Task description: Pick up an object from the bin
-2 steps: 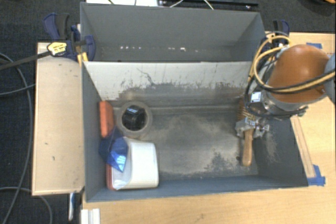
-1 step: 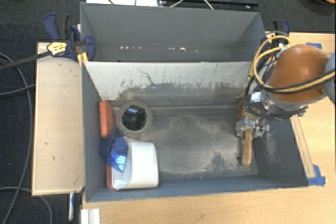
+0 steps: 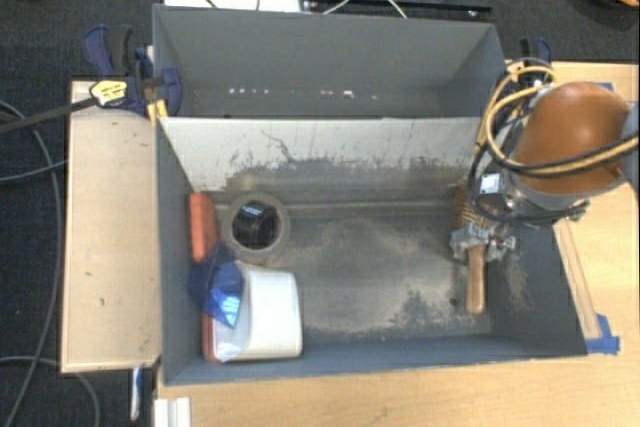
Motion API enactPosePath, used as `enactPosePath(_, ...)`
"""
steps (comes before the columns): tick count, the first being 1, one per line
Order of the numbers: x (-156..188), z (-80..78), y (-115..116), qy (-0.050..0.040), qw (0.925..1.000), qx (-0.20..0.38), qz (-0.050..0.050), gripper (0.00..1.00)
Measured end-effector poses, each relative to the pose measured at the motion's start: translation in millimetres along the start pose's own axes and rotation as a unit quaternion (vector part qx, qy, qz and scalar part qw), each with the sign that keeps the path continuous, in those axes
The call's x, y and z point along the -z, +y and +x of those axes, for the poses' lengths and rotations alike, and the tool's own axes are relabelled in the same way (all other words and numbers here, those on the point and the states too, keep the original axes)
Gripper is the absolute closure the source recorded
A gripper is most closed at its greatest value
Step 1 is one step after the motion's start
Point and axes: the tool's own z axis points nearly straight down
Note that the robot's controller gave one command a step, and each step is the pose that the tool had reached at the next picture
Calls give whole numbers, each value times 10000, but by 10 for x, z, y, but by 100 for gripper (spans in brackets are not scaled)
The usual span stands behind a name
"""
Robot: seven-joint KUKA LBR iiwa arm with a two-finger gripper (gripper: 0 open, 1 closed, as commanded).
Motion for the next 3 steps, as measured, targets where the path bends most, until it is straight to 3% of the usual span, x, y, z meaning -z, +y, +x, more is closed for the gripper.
enactPosePath(3, 592, -6, 11, -4, 10000, -23, -26, 100)
